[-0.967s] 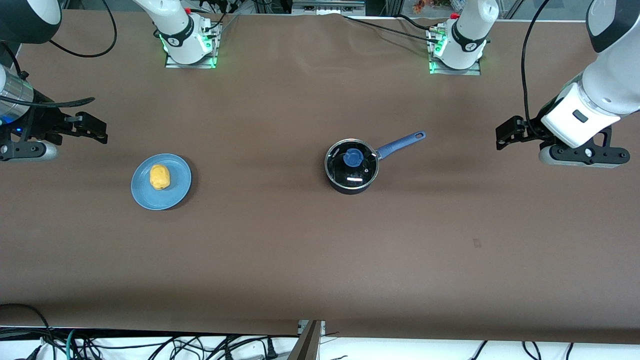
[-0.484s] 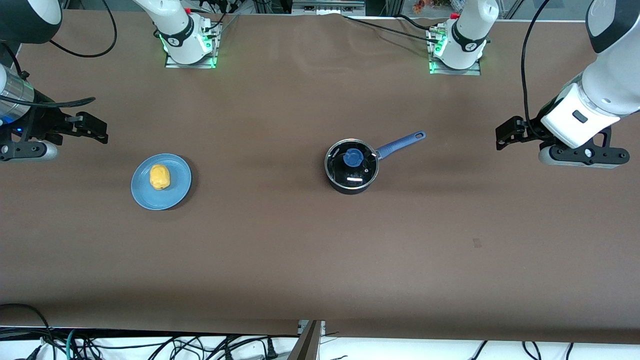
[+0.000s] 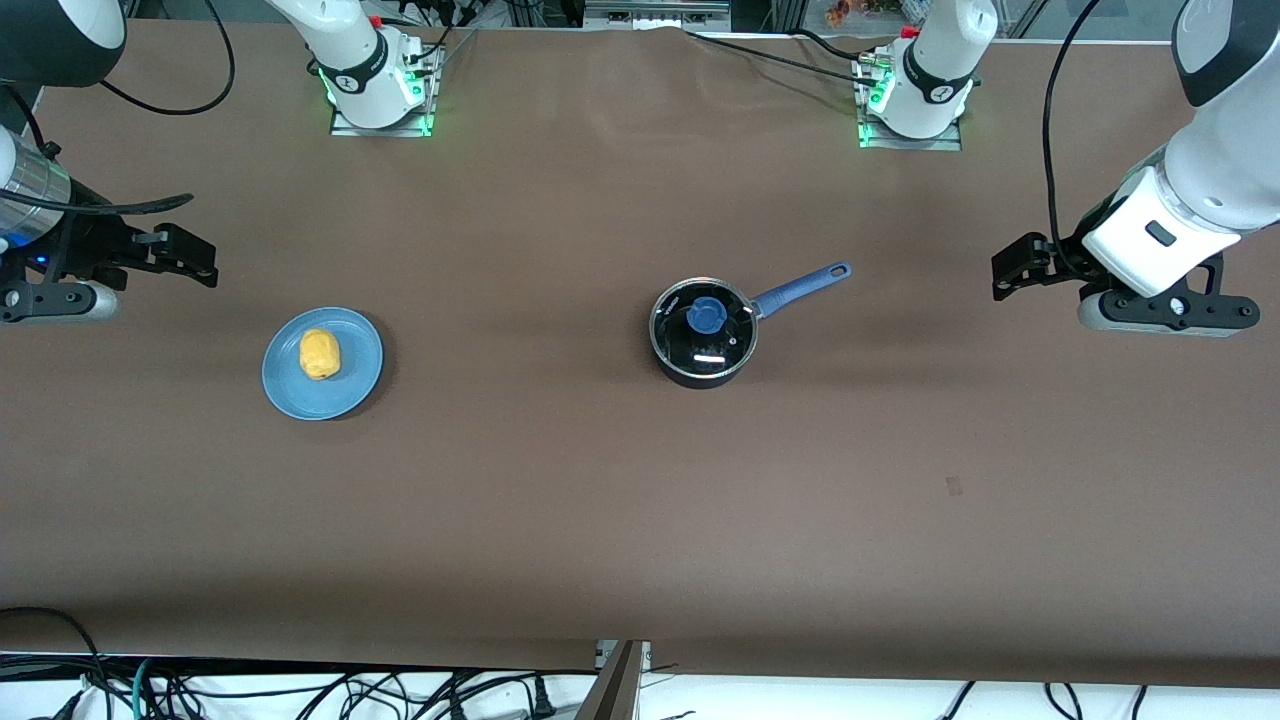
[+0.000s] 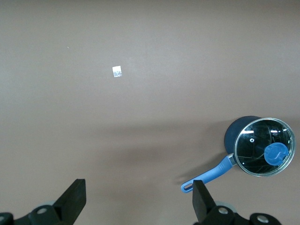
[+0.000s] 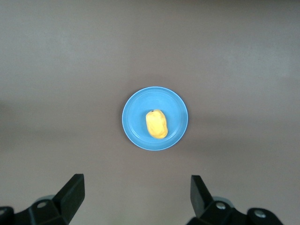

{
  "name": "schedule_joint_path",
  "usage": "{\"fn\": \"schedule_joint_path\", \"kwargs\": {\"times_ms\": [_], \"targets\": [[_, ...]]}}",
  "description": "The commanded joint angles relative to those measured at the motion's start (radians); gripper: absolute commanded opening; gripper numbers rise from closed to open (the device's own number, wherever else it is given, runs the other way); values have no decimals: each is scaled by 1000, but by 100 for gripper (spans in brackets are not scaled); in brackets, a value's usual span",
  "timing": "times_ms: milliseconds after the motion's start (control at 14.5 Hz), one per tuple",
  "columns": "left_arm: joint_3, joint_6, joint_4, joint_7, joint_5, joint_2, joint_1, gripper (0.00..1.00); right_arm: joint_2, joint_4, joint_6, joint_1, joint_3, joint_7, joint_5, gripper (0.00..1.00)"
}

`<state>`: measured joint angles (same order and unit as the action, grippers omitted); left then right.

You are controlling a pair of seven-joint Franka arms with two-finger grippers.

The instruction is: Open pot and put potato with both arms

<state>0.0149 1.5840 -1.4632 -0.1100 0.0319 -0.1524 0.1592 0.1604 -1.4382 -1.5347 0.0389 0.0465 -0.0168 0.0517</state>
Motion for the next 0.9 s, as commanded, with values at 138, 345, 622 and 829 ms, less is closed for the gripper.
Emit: {"fn": "schedule_joint_path", "kwargs": {"times_ms": [138,345,622,829], "targets": [[5,2,32,20,-17,-23,-1,100,-15,-16,4,-2,6,-11,-3,100],[7,2,56,18,-17,-24,0,100,-15,-16,4,-2,7,-11,-3,100],[7,2,55,19,-18,-26,2,100,-15,-16,4,-1,7,-14,-3,100],[10,1,56,18,-18,-32,0,100,-15,-16,4,1,9,-14,-3,100]]}}
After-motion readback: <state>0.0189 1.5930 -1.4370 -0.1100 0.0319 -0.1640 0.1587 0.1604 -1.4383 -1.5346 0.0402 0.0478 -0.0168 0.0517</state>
